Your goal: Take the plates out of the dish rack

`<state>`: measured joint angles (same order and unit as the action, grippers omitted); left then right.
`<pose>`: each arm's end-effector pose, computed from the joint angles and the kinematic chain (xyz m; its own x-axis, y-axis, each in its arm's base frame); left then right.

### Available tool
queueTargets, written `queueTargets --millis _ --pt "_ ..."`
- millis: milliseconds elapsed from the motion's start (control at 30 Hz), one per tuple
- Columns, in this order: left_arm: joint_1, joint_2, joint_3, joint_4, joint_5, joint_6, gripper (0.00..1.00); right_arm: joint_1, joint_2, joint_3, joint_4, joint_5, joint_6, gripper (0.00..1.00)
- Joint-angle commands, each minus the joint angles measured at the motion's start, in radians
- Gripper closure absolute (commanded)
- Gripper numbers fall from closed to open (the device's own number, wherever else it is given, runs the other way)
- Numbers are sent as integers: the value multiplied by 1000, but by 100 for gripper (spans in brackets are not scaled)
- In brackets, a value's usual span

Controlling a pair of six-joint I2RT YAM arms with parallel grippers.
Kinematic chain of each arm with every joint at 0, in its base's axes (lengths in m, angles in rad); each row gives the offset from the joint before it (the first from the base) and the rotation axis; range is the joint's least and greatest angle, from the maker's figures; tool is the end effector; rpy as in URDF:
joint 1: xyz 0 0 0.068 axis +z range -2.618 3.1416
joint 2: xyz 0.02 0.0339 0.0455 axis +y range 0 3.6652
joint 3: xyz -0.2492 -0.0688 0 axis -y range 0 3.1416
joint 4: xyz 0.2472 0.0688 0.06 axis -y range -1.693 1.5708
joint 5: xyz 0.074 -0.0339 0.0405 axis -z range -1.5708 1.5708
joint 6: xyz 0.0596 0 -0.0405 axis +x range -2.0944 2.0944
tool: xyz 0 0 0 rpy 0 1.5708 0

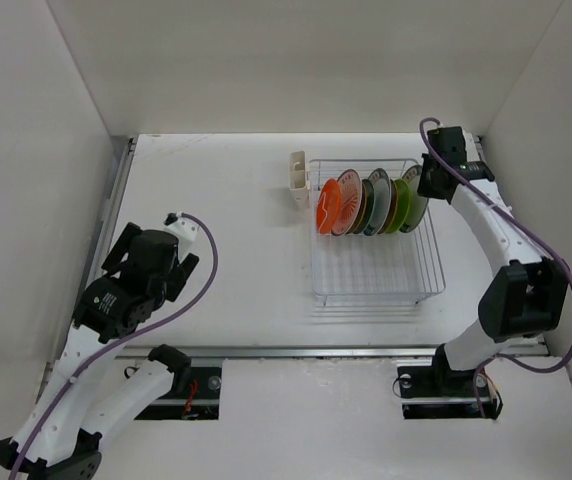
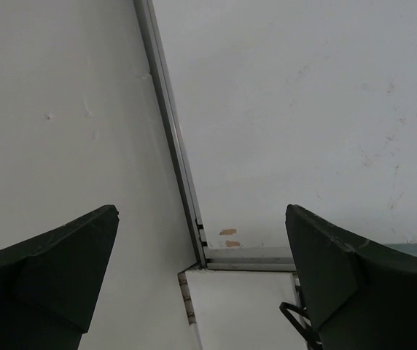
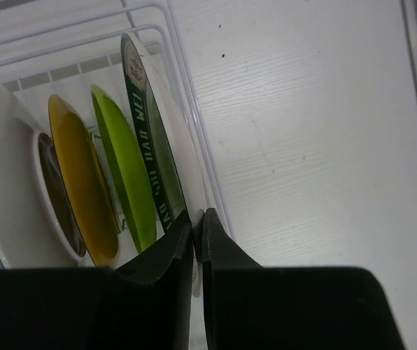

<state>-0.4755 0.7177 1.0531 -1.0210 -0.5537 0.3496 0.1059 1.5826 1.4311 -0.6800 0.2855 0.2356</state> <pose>0.1410 -0.0374 0.3365 -0.5194 0.5952 -0.6132 0.2187 0.7863 0.5779 0.3645 0.0219 0.2877 -0.6941 0.1515 -0.7037 0.2564 0.9655 -0.0451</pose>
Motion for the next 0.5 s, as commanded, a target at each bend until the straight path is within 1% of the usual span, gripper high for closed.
queueTargets --millis 0,100,200,233,267,333,400,467 --pt "5 2 12 21 -5 -12 1 24 -108 130 16 150 58 100" --pt "5 11 30 21 17 -12 1 50 -159 192 -36 245 48 100" --pt "5 11 50 21 50 -12 1 77 -193 300 -107 306 30 100" --pt "5 11 62 21 51 -12 1 90 -193 358 -131 361 30 100" --pt "5 11 62 21 67 -12 1 90 -203 388 -188 389 30 100" --pt "5 22 100 21 100 -12 1 118 -217 432 -237 446 30 100" --pt "5 35 137 21 139 -24 1 127 -263 442 -259 426 30 100" --pt "5 75 223 10 222 -46 1 152 -305 386 -250 284 54 100"
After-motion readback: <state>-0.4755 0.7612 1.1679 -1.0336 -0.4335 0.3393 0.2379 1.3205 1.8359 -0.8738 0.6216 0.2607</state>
